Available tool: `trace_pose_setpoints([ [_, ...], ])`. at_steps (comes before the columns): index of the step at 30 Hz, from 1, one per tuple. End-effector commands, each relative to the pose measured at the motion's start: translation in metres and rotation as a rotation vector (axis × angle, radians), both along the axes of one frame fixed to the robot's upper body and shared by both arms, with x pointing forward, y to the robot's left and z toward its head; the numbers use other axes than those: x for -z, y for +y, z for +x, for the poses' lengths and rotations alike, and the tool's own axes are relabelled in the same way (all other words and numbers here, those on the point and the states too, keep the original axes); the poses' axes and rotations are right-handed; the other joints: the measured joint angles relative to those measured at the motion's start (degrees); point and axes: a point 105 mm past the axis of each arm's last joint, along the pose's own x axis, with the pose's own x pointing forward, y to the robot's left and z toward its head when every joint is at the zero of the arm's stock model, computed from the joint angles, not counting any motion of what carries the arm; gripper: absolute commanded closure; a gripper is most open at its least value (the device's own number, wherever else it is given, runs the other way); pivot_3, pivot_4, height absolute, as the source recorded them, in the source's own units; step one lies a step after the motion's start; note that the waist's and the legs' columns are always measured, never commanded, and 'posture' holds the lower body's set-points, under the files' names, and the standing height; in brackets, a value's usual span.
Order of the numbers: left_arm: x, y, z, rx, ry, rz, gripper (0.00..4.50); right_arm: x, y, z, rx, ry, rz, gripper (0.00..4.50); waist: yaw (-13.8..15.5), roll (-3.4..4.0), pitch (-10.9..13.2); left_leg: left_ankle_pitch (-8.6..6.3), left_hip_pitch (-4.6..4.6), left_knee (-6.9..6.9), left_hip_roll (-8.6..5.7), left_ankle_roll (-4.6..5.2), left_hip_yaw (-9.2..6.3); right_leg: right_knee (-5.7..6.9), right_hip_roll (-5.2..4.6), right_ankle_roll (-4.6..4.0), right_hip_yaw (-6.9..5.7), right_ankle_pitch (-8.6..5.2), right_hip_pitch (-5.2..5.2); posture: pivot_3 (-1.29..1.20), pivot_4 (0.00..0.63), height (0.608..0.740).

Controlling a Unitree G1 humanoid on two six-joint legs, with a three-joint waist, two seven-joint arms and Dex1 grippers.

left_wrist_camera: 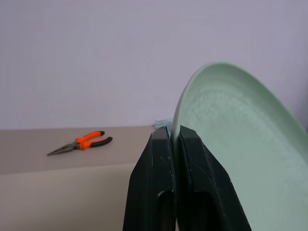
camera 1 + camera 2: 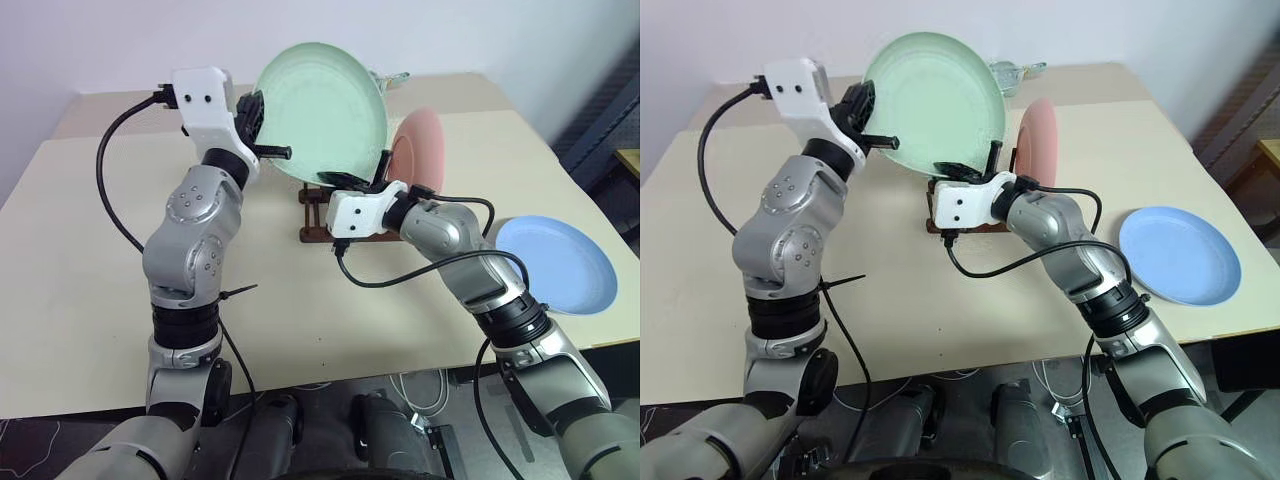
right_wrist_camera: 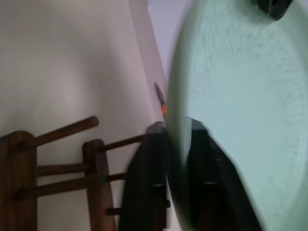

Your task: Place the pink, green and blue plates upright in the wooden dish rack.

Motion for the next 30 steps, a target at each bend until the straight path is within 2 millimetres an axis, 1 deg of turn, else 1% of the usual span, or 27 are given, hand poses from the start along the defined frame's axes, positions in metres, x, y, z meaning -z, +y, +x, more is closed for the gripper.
trace_pose_setpoints([
  [1,-0.030,-0.001,-0.014,0.030,-0.128,-0.066,3.07,-0.008,-0.004,0.003,0.023,-0.037,0.035,4.50,0.2,0.00,0.0,0.00,0.00,0.01,0.00,0.00,0.00,0.00,0.00,0.00,0.00,0.00,0.00,0.00,0.150,0.720],
  [3,-0.047,0.014,-0.018,-0.019,-0.199,-0.140,2.09,-0.008,-0.002,0.002,0.018,-0.038,0.056,4.50,0.3,-0.02,0.0,0.00,0.00,0.03,-0.01,0.00,0.00,-0.01,0.00,0.00,0.00,0.00,0.02,0.00,0.150,0.720],
  [5,-0.061,0.037,-0.021,-0.109,-0.262,-0.208,2.09,-0.011,-0.002,0.001,0.019,-0.035,0.105,4.50,0.3,-0.02,0.0,0.00,-0.01,0.03,-0.01,0.00,0.00,-0.01,-0.01,0.00,0.00,0.00,0.02,0.00,0.150,0.720],
  [7,-0.068,0.064,-0.022,-0.228,-0.305,-0.223,2.09,-0.018,-0.005,0.000,0.028,-0.019,0.192,4.50,0.0,-0.01,0.0,0.01,0.00,0.00,0.00,-0.02,0.01,0.00,0.01,0.00,0.01,0.00,0.00,0.00,0.150,0.720],
  [8,-0.070,0.075,-0.023,-0.274,-0.317,-0.214,2.09,-0.023,-0.008,-0.001,0.029,-0.014,0.230,4.50,-0.1,0.00,0.0,0.02,0.00,-0.04,0.01,-0.05,0.01,0.00,0.02,0.00,0.02,0.00,-0.01,0.00,0.150,0.720],
  [10,-0.067,0.095,-0.023,-0.359,-0.328,-0.136,2.09,-0.036,-0.015,-0.006,0.011,0.009,0.345,4.50,-0.1,0.01,0.0,0.03,0.03,-0.06,0.01,-0.06,0.01,0.01,0.03,0.00,0.04,0.00,-0.01,0.00,0.150,0.720],
  [12,-0.059,0.102,-0.022,-0.384,-0.321,-0.017,2.09,-0.047,-0.021,-0.014,-0.029,0.064,0.472,4.50,-0.1,0.02,0.0,0.03,0.03,-0.06,0.01,-0.06,0.00,0.02,0.06,-0.01,0.05,0.00,-0.01,0.00,0.150,0.720],
  [14,-0.035,0.099,-0.018,-0.354,-0.276,0.166,2.09,-0.060,-0.028,-0.026,-0.101,0.175,0.644,4.50,-0.1,0.03,0.0,0.03,0.02,-0.07,0.01,-0.06,-0.01,0.01,0.06,-0.01,0.06,0.00,-0.01,0.00,0.150,0.720],
  [16,0.000,0.093,-0.016,-0.276,-0.201,0.287,2.09,-0.068,-0.034,-0.037,-0.178,0.335,0.825,4.50,0.0,0.07,0.0,0.00,0.03,-0.07,0.01,-0.02,-0.02,0.01,0.06,-0.01,0.06,0.01,0.00,0.00,0.150,0.720],
  [19,0.059,0.077,-0.022,-0.105,-0.077,0.383,2.09,-0.066,-0.038,-0.050,-0.243,0.550,1.057,4.50,0.2,0.08,0.0,-0.24,0.02,-0.04,0.01,0.39,-0.06,0.01,0.03,-0.06,0.08,0.03,0.01,0.00,0.150,0.720],
  [20,0.073,0.070,-0.026,-0.050,-0.048,0.387,2.09,-0.064,-0.039,-0.050,-0.240,0.597,1.116,4.50,0.2,0.10,0.0,-0.25,0.02,-0.06,0.02,0.40,-0.06,0.00,0.03,-0.09,0.08,0.03,0.00,0.00,0.150,0.720],
  [22,0.094,0.058,-0.037,0.063,-0.002,0.372,2.09,-0.060,-0.041,-0.051,-0.221,0.657,1.193,4.50,0.2,0.14,0.0,-0.26,0.03,-0.10,0.02,0.39,-0.06,0.01,-0.03,-0.11,0.10,0.03,-0.03,0.00,0.150,0.720],
  [25,0.117,0.038,-0.054,0.220,0.057,0.374,2.09,-0.054,-0.042,-0.050,-0.202,0.721,1.263,4.50,0.2,0.27,0.1,-0.33,0.01,-0.11,0.04,0.28,-0.05,0.00,-0.09,-0.30,0.10,-0.06,-0.07,0.00,0.150,0.720],
  [28,0.132,0.023,-0.069,0.343,0.098,0.382,2.09,-0.047,-0.042,-0.049,-0.185,0.764,1.286,4.50,0.1,0.39,0.1,-0.32,0.01,-0.12,0.04,0.30,-0.03,0.00,-0.12,-0.30,0.09,-0.06,-0.07,0.00,0.150,0.720],
  [30,0.135,0.016,-0.075,0.397,0.109,0.387,2.09,-0.043,-0.042,-0.047,-0.165,0.772,1.286,4.50,0.1,0.43,0.1,-0.28,0.02,-0.13,0.04,0.36,-0.02,-0.01,-0.13,-0.30,0.09,-0.06,-0.07,0.00,0.150,0.720],
])
